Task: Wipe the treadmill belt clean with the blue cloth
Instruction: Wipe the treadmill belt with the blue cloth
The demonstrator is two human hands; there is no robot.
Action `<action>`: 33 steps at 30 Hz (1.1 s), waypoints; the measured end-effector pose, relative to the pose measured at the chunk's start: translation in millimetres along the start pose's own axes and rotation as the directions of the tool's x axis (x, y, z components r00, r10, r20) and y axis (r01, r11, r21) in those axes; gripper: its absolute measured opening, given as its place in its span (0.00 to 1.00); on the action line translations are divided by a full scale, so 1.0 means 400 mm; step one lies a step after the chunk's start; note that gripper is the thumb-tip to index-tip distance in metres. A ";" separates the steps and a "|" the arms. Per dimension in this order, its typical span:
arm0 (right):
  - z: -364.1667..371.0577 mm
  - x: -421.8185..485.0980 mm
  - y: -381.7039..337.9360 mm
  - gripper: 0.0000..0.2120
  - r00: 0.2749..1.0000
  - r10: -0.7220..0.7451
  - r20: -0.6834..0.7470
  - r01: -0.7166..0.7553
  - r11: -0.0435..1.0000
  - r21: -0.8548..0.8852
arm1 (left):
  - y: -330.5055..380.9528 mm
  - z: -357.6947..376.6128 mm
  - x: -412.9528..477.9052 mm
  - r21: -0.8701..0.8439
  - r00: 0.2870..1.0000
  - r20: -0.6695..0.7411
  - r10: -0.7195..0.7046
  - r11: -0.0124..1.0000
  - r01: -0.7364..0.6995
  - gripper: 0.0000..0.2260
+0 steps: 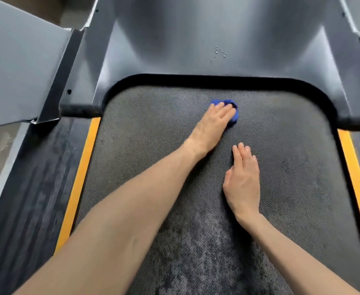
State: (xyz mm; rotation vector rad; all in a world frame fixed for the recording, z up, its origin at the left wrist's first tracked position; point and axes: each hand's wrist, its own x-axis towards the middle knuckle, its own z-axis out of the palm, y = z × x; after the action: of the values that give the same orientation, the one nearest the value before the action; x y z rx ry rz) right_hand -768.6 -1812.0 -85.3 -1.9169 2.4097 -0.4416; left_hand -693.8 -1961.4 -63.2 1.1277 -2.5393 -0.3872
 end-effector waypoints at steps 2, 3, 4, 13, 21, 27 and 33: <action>-0.005 -0.002 0.003 0.27 1.000 0.001 -0.009 -0.001 1.000 0.030 | -0.061 -0.031 0.006 0.010 0.974 -0.200 -0.108 0.994 0.112 0.14; -0.008 -0.002 0.002 0.26 1.000 0.002 -0.013 -0.002 0.999 0.045 | -0.107 -0.049 0.007 0.000 0.927 -0.299 -0.226 0.972 0.237 0.11; -0.009 -0.002 0.001 0.26 1.000 0.000 -0.014 0.001 0.999 0.054 | -0.152 -0.066 0.000 0.002 0.874 -0.348 -0.338 0.933 0.361 0.11; -0.011 -0.003 -0.015 0.28 0.999 0.033 0.029 -0.032 0.999 -0.005 | -0.098 -0.051 0.005 -0.016 0.824 -0.213 -0.525 0.845 0.535 0.12; -0.008 -0.001 0.005 0.27 1.000 0.002 0.019 -0.003 0.999 0.044 | -0.028 -0.041 -0.003 0.101 0.966 -0.135 -0.220 0.967 0.234 0.16; -0.015 -0.003 -0.007 0.27 0.999 0.016 0.033 -0.016 1.000 0.021 | -0.236 -0.126 -0.144 -0.006 0.680 -0.304 -0.667 0.715 0.699 0.13; -0.007 -0.002 -0.006 0.27 1.000 0.002 0.031 -0.003 1.000 0.028 | 0.045 -0.006 -0.207 0.112 0.970 -0.135 -0.204 0.969 0.220 0.20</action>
State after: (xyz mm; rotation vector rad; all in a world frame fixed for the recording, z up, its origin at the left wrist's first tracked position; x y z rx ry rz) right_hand -766.8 -1811.0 -82.1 -1.8953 2.3735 -0.4394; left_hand -652.4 -1887.8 -70.0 1.4319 -2.3716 -0.2036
